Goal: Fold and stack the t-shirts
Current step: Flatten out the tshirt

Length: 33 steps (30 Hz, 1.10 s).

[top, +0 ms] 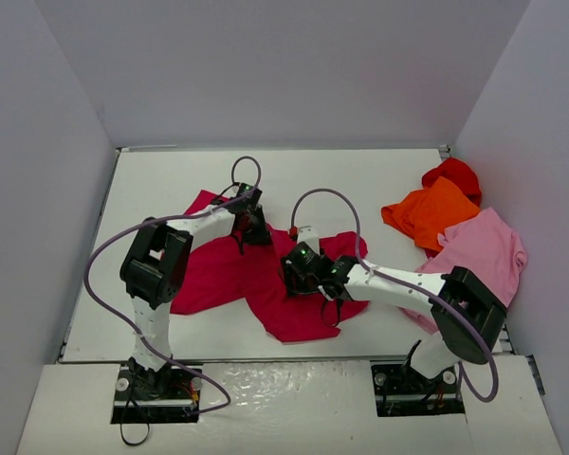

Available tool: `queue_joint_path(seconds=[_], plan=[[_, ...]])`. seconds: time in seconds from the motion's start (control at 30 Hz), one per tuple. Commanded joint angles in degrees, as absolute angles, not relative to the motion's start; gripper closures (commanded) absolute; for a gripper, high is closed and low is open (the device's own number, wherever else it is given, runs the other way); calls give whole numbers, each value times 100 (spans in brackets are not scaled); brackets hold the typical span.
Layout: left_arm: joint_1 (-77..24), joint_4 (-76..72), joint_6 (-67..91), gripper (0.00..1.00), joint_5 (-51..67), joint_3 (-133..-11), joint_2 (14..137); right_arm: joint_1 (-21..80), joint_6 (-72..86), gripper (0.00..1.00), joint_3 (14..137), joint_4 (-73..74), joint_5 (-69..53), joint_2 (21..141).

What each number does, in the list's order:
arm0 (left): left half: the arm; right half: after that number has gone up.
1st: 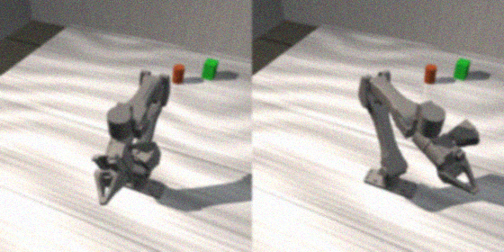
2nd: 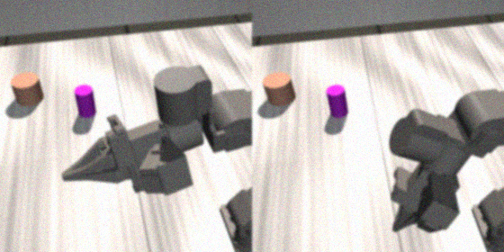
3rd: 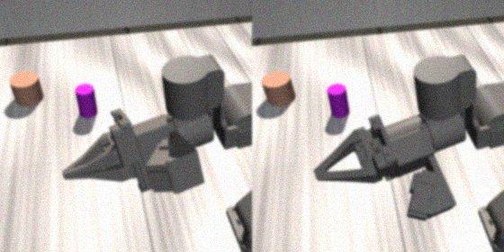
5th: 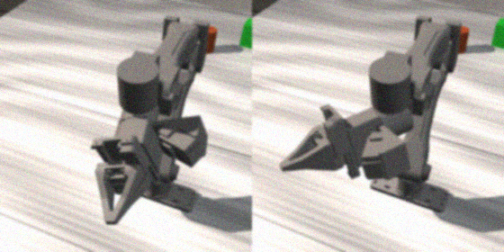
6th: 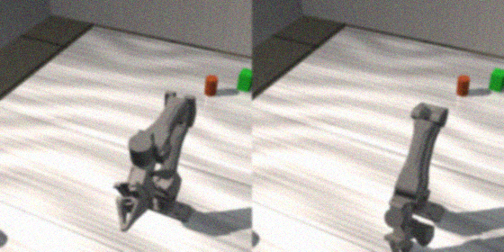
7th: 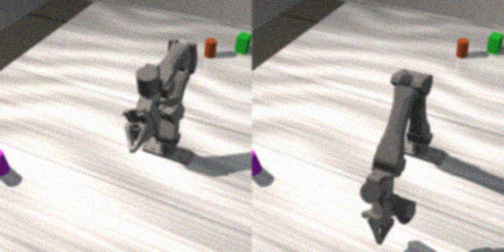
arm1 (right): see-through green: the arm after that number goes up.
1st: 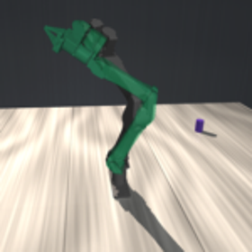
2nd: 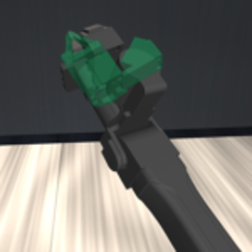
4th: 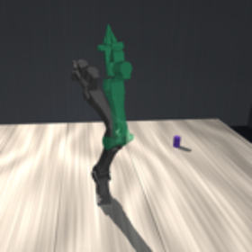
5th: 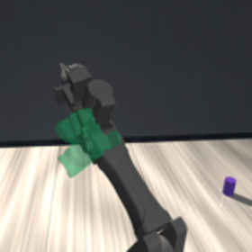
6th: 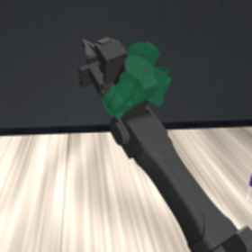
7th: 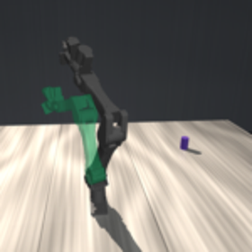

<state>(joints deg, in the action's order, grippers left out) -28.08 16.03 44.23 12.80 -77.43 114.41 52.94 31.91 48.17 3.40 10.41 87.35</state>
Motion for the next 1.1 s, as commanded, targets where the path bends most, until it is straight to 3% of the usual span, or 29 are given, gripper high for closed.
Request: queue_joint_path(seconds=[0.0, 0.63, 0.73, 0.87, 1.07], plan=[[-2906, 1837, 4386, 100, 1213, -7769, 11387, 5492, 3377, 42, 5143, 369, 1157, 8282], [-2962, 1889, 4368, 100, 1187, -7831, 11487, 5607, 3340, 46, 5054, 55, 1020, 8838], [-2962, 1898, 4359, 100, 1195, -7849, 11514, 5607, 3340, 55, 5097, 53, 984, 8938], [-2962, 1916, 4346, 100, 1182, -7840, 11527, 5607, 3366, 94, 5098, 53, 958, 9005], [-2962, 1925, 4358, 100, 1226, -7874, 11609, 5607, 3416, 91, 5040, 69, 896, 8978]])
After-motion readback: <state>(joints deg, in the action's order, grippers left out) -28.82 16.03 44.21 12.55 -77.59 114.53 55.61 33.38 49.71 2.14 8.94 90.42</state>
